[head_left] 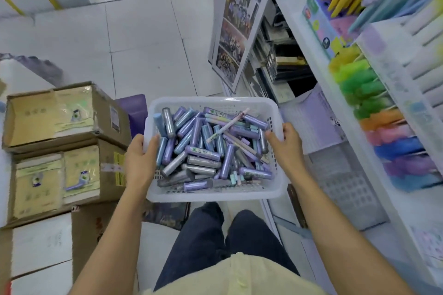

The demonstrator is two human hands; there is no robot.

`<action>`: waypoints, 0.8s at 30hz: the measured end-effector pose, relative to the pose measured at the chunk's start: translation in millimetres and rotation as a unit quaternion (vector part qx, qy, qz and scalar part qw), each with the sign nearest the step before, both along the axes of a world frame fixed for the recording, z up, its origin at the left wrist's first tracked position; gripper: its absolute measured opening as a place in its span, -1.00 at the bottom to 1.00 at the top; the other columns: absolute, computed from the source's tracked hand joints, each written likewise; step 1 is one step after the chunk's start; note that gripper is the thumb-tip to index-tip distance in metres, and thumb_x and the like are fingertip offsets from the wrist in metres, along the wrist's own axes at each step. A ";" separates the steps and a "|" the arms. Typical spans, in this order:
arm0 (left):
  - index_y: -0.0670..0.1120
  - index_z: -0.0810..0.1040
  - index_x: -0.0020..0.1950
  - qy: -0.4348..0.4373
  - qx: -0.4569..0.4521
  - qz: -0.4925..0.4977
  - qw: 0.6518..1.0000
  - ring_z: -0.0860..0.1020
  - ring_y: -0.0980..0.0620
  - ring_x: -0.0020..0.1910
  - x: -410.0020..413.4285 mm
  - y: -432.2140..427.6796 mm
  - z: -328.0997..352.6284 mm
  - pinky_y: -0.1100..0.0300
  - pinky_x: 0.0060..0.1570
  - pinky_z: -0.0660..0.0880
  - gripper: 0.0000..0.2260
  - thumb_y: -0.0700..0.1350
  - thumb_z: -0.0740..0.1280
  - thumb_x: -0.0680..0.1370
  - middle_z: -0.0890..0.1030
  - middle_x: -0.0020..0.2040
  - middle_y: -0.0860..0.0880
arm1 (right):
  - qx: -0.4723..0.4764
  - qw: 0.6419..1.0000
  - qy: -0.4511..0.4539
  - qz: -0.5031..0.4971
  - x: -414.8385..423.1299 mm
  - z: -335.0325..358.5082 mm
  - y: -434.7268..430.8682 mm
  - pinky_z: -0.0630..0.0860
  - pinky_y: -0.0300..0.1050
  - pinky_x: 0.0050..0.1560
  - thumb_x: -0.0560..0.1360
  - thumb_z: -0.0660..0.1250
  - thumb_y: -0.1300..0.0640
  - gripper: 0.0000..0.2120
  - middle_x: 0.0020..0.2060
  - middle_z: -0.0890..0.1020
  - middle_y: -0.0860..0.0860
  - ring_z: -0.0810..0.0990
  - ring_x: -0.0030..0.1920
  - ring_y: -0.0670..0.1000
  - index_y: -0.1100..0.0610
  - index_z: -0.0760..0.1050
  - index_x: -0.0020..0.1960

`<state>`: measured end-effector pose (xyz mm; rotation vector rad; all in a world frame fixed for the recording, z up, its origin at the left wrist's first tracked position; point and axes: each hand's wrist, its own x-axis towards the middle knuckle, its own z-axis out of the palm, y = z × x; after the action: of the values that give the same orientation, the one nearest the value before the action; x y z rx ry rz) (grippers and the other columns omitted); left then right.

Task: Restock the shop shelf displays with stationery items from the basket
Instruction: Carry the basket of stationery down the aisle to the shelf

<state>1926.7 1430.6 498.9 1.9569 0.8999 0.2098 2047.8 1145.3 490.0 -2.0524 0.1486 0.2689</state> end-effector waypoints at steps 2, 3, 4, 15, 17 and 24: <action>-0.28 0.37 -0.12 0.003 0.004 -0.021 1.000 0.32 0.01 -0.34 27.6 10.7 1.2 0.09 -0.33 0.27 -0.61 0.06 0.23 0.61 0.38 -0.29 -0.12 | 0.008 1.000 0.002 -0.018 17.9 -0.4 5.9 0.41 -0.35 -0.36 0.54 0.32 0.14 -0.89 -0.21 0.52 0.01 0.48 -0.27 -0.06 0.14 0.40 -0.03; -0.27 0.37 -0.12 0.005 0.000 -0.029 1.000 0.33 0.00 -0.34 40.5 14.9 1.5 0.09 -0.33 0.28 -0.61 0.07 0.24 0.61 0.38 -0.29 -0.12 | 0.009 1.000 0.003 -0.027 26.3 -0.7 8.2 0.38 -0.41 -0.39 0.55 0.32 0.14 -0.89 -0.22 0.51 -0.01 0.47 -0.28 -0.08 0.13 0.39 -0.04; -0.27 0.36 -0.12 0.007 -0.003 -0.035 0.999 0.33 0.00 -0.34 52.6 19.0 1.4 0.09 -0.33 0.28 -0.62 0.07 0.24 0.61 0.38 -0.29 -0.12 | 0.010 0.999 0.004 -0.034 33.9 -1.1 10.2 0.38 -0.43 -0.40 0.55 0.32 0.14 -0.88 -0.23 0.50 -0.02 0.46 -0.30 -0.10 0.13 0.39 -0.04; -0.19 0.31 -0.19 0.029 0.020 -0.095 0.995 0.25 0.02 -0.34 170.8 45.3 -6.9 0.08 -0.31 0.20 -0.65 0.05 0.23 0.62 0.30 -0.31 -0.08 | 0.019 0.994 0.038 -0.102 116.7 -24.2 29.3 0.38 -0.38 -0.40 0.54 0.33 0.15 -0.89 -0.25 0.50 -0.04 0.46 -0.31 -0.11 0.15 0.41 -0.01; -0.11 0.26 -0.23 0.030 0.028 -0.117 0.992 0.22 0.03 -0.35 189.7 50.9 -5.6 0.07 -0.32 0.18 -0.67 0.03 0.23 0.62 0.27 -0.33 -0.05 | 0.023 0.992 0.042 -0.117 123.8 -28.3 31.7 0.41 -0.40 -0.39 0.54 0.33 0.15 -0.87 -0.21 0.52 -0.04 0.48 -0.28 -0.12 0.15 0.42 0.04; -0.07 0.20 -0.28 0.045 0.040 -0.222 0.973 0.19 0.05 -0.37 277.1 68.8 -16.1 0.08 -0.35 0.16 -0.65 0.00 0.25 0.61 0.24 -0.36 -0.02 | 0.003 0.970 0.047 -0.237 131.7 -43.8 49.6 0.37 -0.32 -0.37 0.54 0.33 0.14 -0.89 -0.26 0.50 -0.10 0.46 -0.32 -0.18 0.11 0.42 0.01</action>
<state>2203.8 1499.4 482.8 2.2004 0.4924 -0.1052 2179.4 1194.9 446.2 -1.9304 0.6840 0.0681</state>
